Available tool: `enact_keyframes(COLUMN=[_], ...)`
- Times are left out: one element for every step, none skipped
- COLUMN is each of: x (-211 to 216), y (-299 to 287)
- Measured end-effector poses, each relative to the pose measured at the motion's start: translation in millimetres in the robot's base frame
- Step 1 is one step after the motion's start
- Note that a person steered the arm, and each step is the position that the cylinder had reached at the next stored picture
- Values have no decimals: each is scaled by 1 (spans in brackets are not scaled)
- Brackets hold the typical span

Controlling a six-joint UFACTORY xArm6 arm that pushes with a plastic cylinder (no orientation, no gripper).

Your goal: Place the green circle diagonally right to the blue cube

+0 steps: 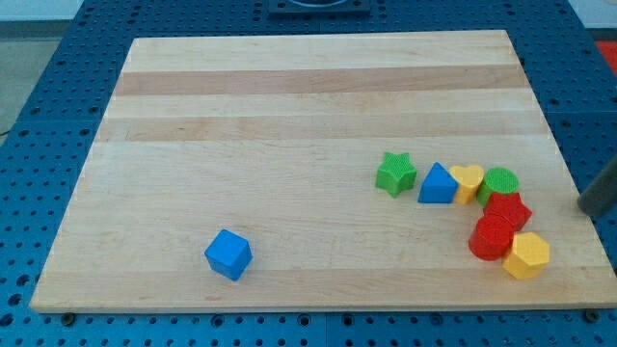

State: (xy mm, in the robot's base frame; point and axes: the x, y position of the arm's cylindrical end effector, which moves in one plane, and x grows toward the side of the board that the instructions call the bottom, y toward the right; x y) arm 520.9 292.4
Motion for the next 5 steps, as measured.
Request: enact_keyframes(x=[-16, -40, -30, -12, -12], y=[-42, -91, -98, -95, -134])
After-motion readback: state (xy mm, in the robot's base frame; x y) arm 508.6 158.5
